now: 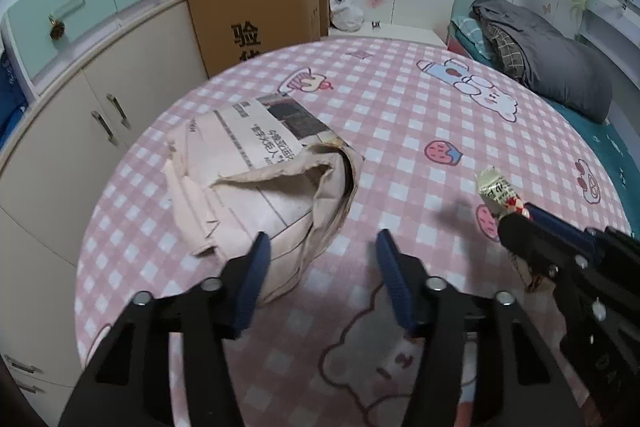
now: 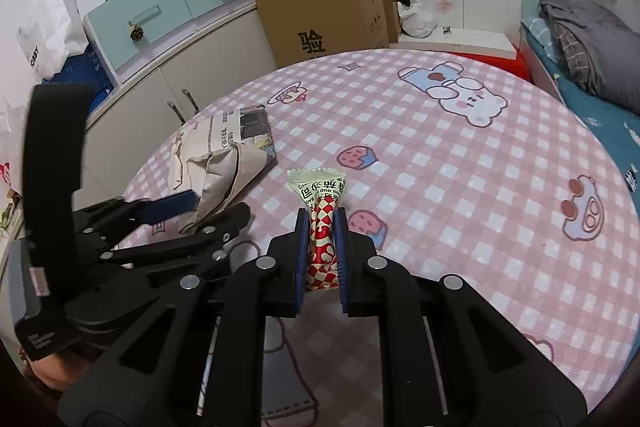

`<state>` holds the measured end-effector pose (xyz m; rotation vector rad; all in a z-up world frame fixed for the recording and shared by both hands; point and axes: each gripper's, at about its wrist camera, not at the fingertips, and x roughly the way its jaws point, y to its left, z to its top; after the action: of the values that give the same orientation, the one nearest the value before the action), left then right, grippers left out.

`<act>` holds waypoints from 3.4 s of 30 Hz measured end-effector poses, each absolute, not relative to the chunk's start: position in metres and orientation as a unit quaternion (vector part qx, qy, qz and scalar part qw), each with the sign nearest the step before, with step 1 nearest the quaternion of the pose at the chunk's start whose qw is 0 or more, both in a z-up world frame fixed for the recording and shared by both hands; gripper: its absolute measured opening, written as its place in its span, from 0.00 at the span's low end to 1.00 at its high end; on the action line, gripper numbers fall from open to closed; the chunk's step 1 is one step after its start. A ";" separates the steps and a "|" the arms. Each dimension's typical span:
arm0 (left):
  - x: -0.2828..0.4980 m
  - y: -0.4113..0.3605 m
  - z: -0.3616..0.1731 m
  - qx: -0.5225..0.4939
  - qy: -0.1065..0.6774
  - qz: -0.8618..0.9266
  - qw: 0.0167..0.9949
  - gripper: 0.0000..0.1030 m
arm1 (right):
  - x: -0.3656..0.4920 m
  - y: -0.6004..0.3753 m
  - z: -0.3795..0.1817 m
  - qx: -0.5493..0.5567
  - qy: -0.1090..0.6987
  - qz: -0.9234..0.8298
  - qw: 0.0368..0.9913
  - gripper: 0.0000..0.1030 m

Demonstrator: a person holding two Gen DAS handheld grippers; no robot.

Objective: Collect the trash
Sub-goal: 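Grasp the folded paper bag with the left tool, then carry the paper bag and wrapper to the wastebasket and open both tools, then move both tools back toward the toothpaste tube and rubber band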

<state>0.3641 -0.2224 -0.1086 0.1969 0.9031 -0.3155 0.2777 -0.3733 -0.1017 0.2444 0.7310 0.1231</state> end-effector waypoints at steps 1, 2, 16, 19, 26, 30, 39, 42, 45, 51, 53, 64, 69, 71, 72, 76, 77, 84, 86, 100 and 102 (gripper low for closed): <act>0.367 -0.223 -0.109 0.094 0.433 -0.145 0.884 0.37 | 0.279 -0.372 -0.103 0.120 0.358 0.060 0.924 0.13; 0.368 -0.222 -0.110 0.095 0.429 -0.141 0.887 0.16 | 0.279 -0.371 -0.103 0.121 0.357 0.061 0.924 0.13; 0.313 -0.135 -0.056 0.000 0.372 -0.153 0.916 0.01 | 0.250 -0.318 -0.079 0.115 0.328 0.107 0.931 0.13; 0.295 -0.103 -0.044 -0.020 0.361 -0.138 0.922 0.01 | 0.240 -0.292 -0.069 0.108 0.322 0.128 0.932 0.13; 0.257 -0.033 -0.029 -0.051 0.345 -0.102 0.931 0.01 | 0.218 -0.224 -0.056 0.093 0.318 0.182 0.926 0.13; 0.241 0.012 -0.039 -0.065 0.356 -0.069 0.930 0.01 | 0.208 -0.177 -0.056 0.076 0.328 0.214 0.917 0.13; 0.238 0.103 -0.099 -0.103 0.423 0.000 0.900 0.01 | 0.214 -0.073 -0.093 0.038 0.370 0.269 0.888 0.13; 0.242 0.126 -0.123 -0.119 0.447 0.012 0.886 0.01 | 0.219 -0.049 -0.110 0.032 0.385 0.281 0.879 0.13; 0.247 0.147 -0.147 -0.140 0.471 0.020 0.871 0.01 | 0.225 -0.027 -0.126 0.022 0.400 0.290 0.869 0.13; 0.261 0.164 -0.177 -0.167 0.496 0.023 0.852 0.02 | 0.236 -0.003 -0.149 0.002 0.416 0.292 0.862 0.13; 0.267 0.169 -0.184 -0.186 0.501 0.020 0.845 0.09 | 0.239 -0.005 -0.154 0.003 0.418 0.288 0.862 0.13; 0.273 0.177 -0.199 -0.202 0.516 0.036 0.832 0.54 | 0.247 -0.001 -0.166 0.009 0.431 0.280 0.858 0.13; 0.270 0.178 -0.194 -0.199 0.511 0.043 0.835 0.55 | 0.246 0.001 -0.164 0.010 0.430 0.283 0.857 0.13; 0.267 0.179 -0.190 -0.196 0.506 0.051 0.838 0.55 | 0.246 0.001 -0.164 0.011 0.430 0.284 0.857 0.13; 0.266 0.180 -0.189 -0.195 0.505 0.054 0.839 0.55 | 0.246 0.001 -0.164 0.012 0.430 0.285 0.857 0.13; 0.261 0.184 -0.181 -0.179 0.495 0.080 0.846 0.55 | 0.246 0.003 -0.163 0.015 0.428 0.288 0.856 0.13; 0.260 0.186 -0.179 -0.179 0.493 0.084 0.847 0.55 | 0.246 0.005 -0.163 0.016 0.428 0.289 0.856 0.13; 0.253 0.201 -0.168 -0.183 0.475 0.111 0.853 0.56 | 0.250 0.015 -0.161 0.031 0.415 0.304 0.857 0.18; 0.251 0.206 -0.164 -0.183 0.470 0.123 0.855 0.57 | 0.250 0.018 -0.160 0.034 0.411 0.307 0.858 0.31; 0.244 0.187 -0.133 -0.168 0.446 0.114 0.872 0.57 | 0.237 -0.006 -0.128 0.025 0.379 0.285 0.880 0.47; 0.246 0.177 -0.124 -0.159 0.441 0.103 0.877 0.57 | 0.235 -0.018 -0.117 0.026 0.371 0.280 0.885 0.47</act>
<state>0.2460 0.1770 -0.1244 -0.3307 0.9197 0.2159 0.2352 -0.0181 -0.1165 0.0541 0.7712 0.5826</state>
